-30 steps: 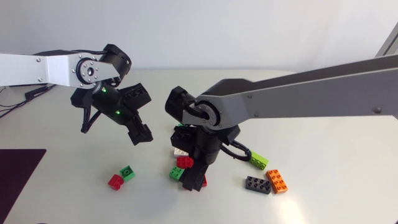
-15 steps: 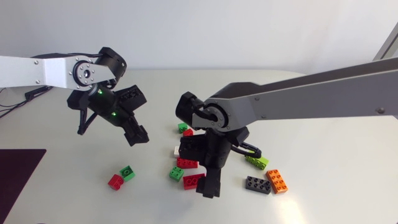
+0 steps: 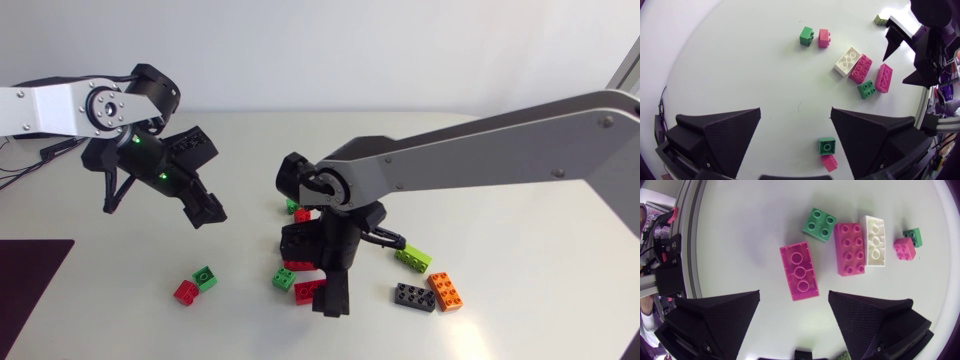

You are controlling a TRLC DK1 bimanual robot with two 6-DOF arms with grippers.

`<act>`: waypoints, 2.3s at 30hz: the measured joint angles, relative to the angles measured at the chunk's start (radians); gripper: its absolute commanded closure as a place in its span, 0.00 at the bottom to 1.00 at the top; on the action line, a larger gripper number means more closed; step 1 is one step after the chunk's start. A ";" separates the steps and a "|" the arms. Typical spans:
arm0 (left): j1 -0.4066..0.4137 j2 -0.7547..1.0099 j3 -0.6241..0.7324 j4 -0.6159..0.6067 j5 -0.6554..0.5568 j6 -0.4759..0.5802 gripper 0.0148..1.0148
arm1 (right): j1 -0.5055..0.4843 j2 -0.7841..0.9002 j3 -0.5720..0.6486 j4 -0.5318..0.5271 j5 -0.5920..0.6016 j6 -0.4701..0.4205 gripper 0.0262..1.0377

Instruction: Sort duplo bricks by size, large to the right and small to the left

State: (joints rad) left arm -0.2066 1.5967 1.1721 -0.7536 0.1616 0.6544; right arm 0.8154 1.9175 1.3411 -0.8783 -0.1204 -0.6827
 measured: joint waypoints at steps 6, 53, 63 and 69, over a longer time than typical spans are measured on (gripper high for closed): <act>0.000 -0.015 0.000 -0.003 0.000 0.000 0.04 | 0.009 0.037 0.010 0.022 -0.007 -0.018 0.05; -0.011 -0.020 -0.021 -0.010 0.000 0.000 0.04 | -0.030 0.089 0.040 0.024 -0.090 -0.029 0.32; -0.011 -0.020 -0.021 -0.008 0.000 0.000 0.04 | -0.038 0.089 -0.006 0.022 -0.090 -0.029 0.32; -0.011 -0.020 -0.021 -0.006 0.000 0.000 0.04 | -0.047 0.089 -0.006 0.042 -0.111 -0.029 0.73</act>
State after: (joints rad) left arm -0.2180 1.5764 1.1507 -0.7593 0.1616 0.6540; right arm 0.7689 2.0068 1.3346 -0.8364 -0.2317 -0.7113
